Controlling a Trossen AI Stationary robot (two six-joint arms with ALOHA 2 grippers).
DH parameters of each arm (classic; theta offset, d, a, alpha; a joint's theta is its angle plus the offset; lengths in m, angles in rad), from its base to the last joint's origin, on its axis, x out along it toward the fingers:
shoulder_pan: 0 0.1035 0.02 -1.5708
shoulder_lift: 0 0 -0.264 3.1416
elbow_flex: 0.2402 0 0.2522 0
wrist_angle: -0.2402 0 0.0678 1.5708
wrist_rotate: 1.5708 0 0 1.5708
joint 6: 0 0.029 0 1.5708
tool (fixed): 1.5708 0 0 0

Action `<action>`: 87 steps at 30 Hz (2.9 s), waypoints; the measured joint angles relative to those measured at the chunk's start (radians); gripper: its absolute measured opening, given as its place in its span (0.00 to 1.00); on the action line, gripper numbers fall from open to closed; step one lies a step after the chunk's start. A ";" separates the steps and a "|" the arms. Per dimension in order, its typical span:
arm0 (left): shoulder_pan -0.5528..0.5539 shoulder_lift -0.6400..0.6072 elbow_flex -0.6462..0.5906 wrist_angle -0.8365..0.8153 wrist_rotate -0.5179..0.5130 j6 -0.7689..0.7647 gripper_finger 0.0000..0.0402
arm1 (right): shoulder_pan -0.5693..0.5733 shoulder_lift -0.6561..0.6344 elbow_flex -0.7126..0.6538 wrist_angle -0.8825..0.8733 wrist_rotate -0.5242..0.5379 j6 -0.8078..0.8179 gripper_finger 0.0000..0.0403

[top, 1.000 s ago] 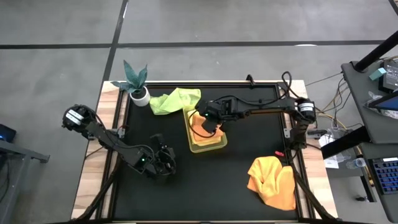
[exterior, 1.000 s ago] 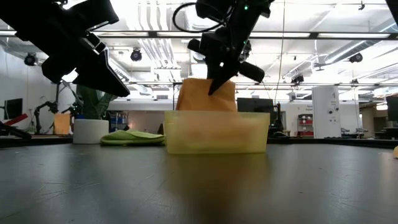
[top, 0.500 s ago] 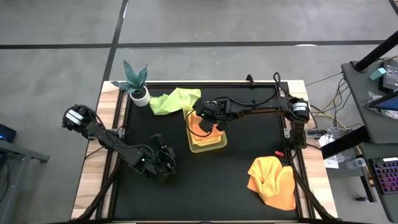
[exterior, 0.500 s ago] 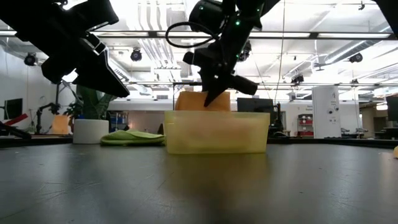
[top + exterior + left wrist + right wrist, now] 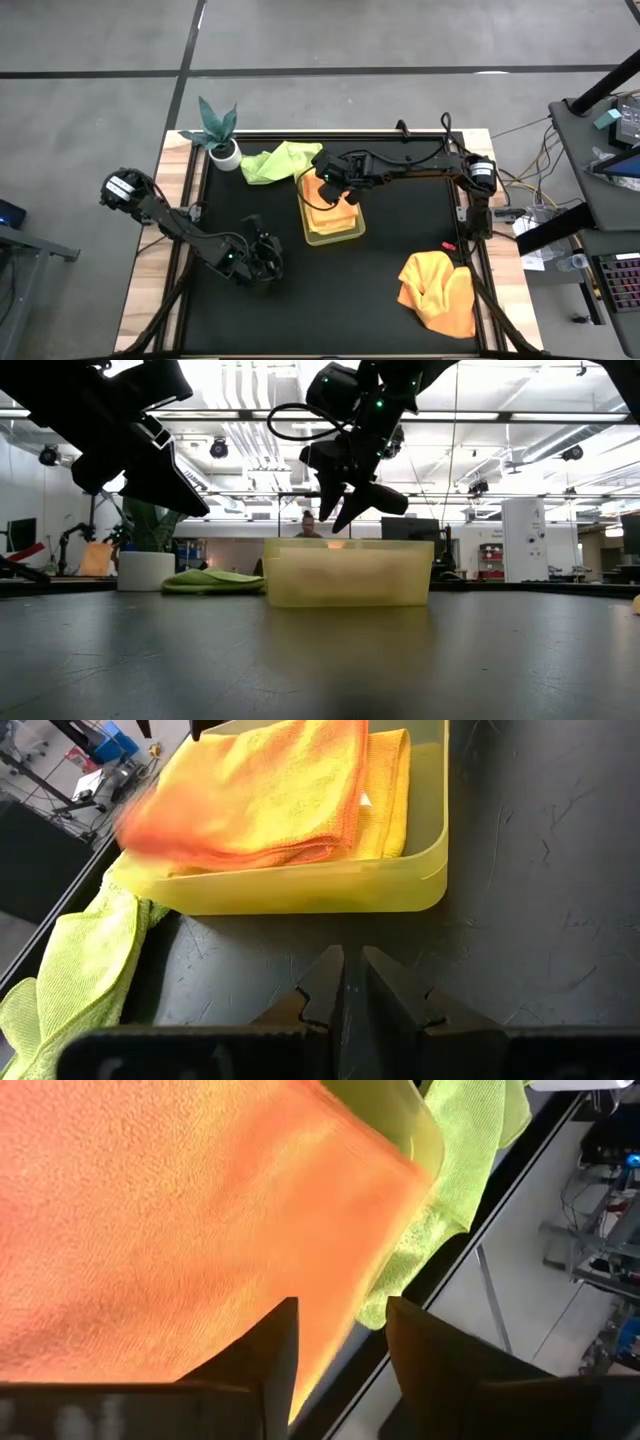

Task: Fold microfiber towels
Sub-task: Put the folded left orange microfiber cloth yellow microfiber cloth into the bin

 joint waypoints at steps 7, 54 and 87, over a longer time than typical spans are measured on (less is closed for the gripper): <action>0.016 0.000 0.001 0.001 0.000 0.003 0.07 | -0.003 -0.004 0.000 -0.001 0.068 0.046 0.37; 0.750 0.114 0.175 0.316 0.810 0.552 0.06 | -0.051 -0.329 -0.415 0.362 -0.328 0.927 0.03; 0.684 0.247 0.180 0.308 1.013 0.545 0.06 | 0.029 -0.101 -0.356 0.144 -0.500 1.041 0.03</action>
